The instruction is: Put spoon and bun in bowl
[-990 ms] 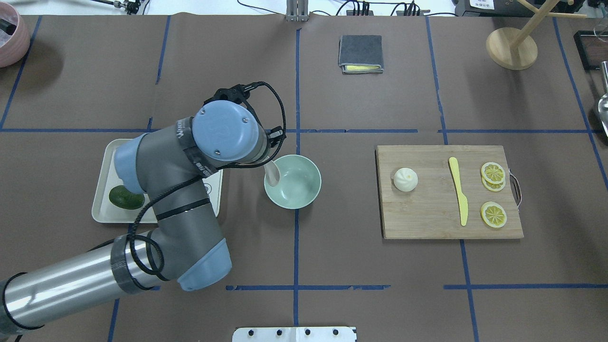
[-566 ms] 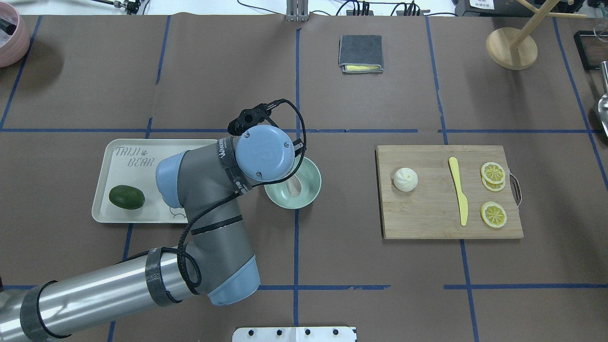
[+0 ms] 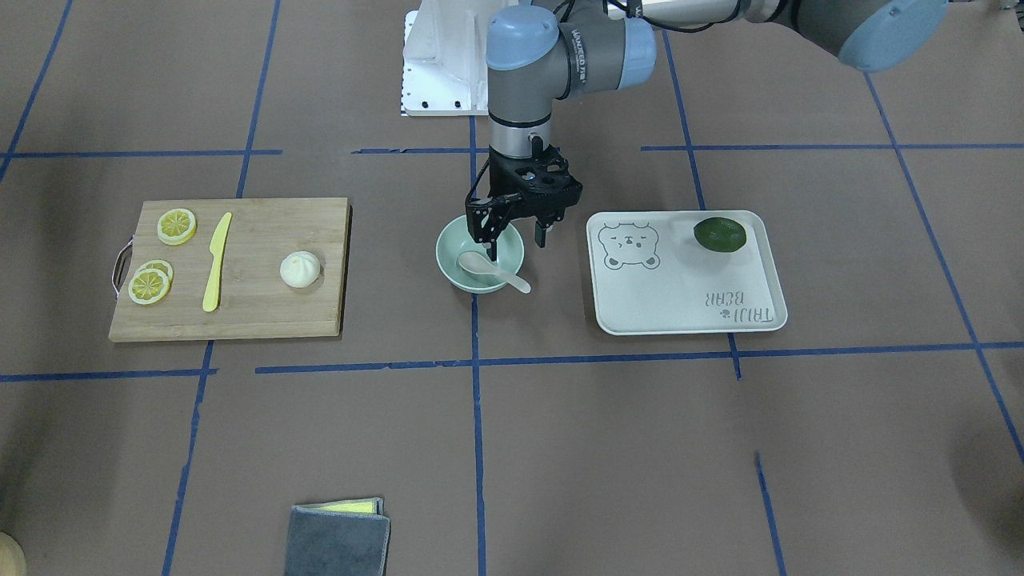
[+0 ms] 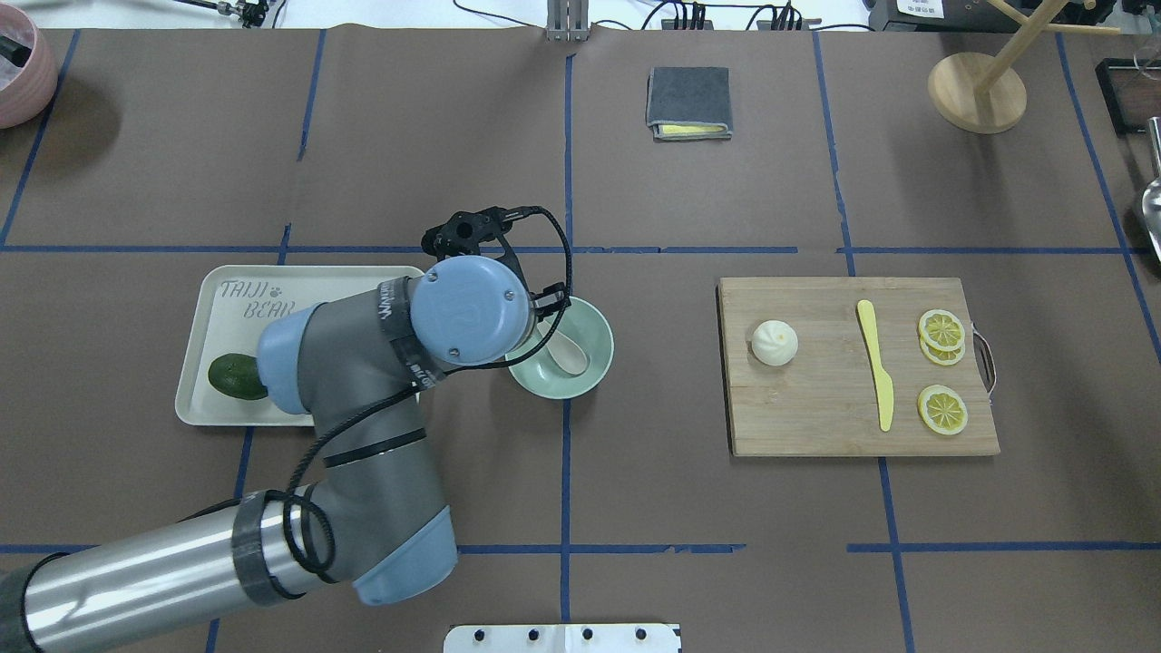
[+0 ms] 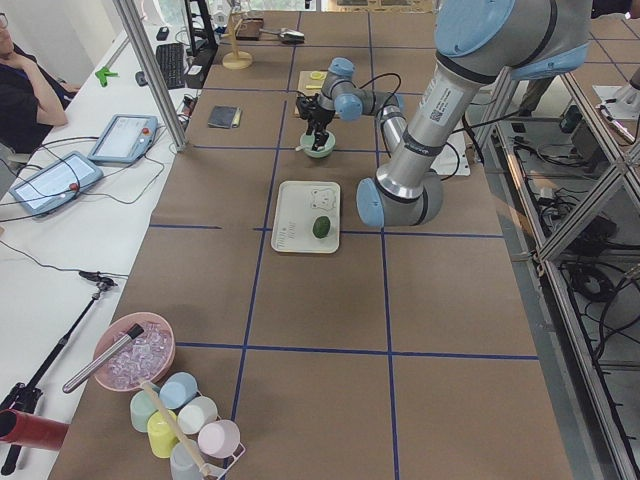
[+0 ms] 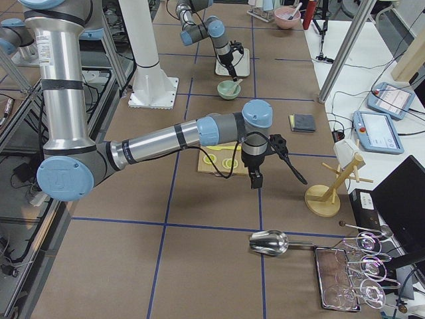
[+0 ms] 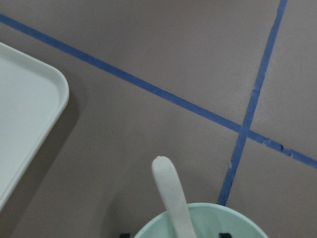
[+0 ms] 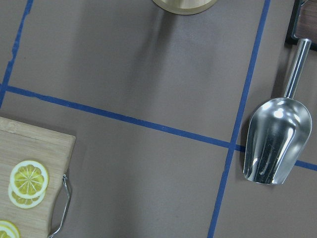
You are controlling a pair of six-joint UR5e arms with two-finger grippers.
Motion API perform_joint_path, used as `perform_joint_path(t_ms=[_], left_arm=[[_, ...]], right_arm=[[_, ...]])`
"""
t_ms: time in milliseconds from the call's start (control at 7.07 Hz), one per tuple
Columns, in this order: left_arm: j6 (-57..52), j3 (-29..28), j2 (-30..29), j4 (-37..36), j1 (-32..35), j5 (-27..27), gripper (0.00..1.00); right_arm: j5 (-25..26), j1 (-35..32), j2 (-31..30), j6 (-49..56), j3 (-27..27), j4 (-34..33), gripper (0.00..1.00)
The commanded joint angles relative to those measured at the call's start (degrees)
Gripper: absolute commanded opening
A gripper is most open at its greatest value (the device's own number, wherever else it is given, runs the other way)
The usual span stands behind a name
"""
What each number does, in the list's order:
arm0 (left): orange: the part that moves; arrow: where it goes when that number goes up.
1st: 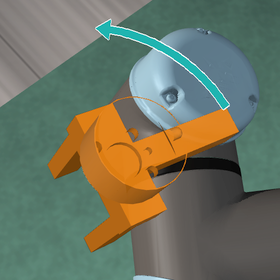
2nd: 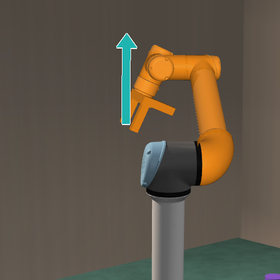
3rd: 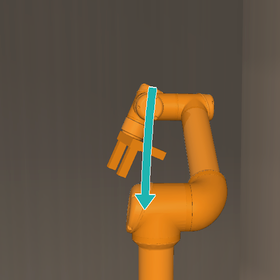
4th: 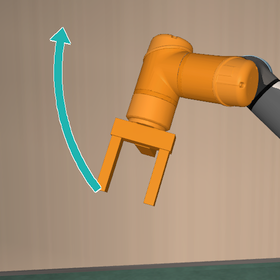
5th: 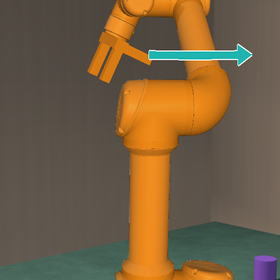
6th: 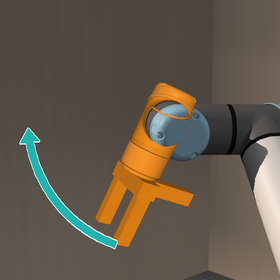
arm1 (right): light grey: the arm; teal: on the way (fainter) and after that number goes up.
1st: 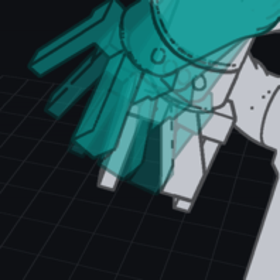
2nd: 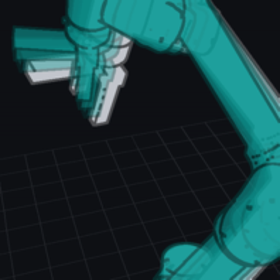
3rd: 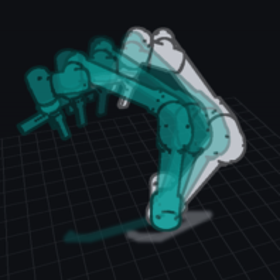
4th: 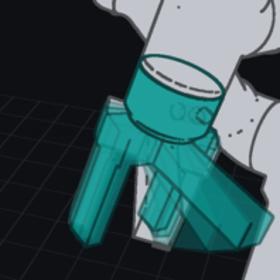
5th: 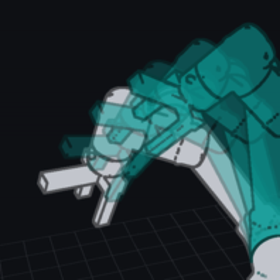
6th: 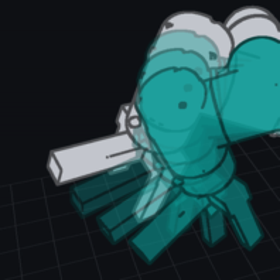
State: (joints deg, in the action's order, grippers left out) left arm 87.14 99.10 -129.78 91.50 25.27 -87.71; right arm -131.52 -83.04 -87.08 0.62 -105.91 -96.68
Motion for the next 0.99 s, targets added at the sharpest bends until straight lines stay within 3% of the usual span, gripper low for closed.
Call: perform_joint_path(t_ms=[0,283,424,566,848], left_arm=[[-25.0,9.4,6.6,0.0,6.2,-3.0,1.0],[-43.3,10.8,13.0,0.2,24.7,-29.2,1.0],[-54.7,10.5,19.0,0.3,34.1,-39.3,1.0],[-72.8,7.8,23.2,-0.3,43.5,-42.4,1.0],[-93.7,-2.0,27.9,-0.1,54.1,-45.4,1.0]], right_arm=[[-3.5,1.7,0.2,0.0,-1.0,0.6,1.0],[-4.8,8.3,0.2,-5.3,-2.0,8.8,1.0],[-4.3,12.4,0.7,-16.3,-5.2,12.0,1.0],[-3.5,17.1,1.6,-27.8,-7.9,13.9,1.0],[4.5,25.6,4.6,-42.1,-11.1,14.4,1.0]])
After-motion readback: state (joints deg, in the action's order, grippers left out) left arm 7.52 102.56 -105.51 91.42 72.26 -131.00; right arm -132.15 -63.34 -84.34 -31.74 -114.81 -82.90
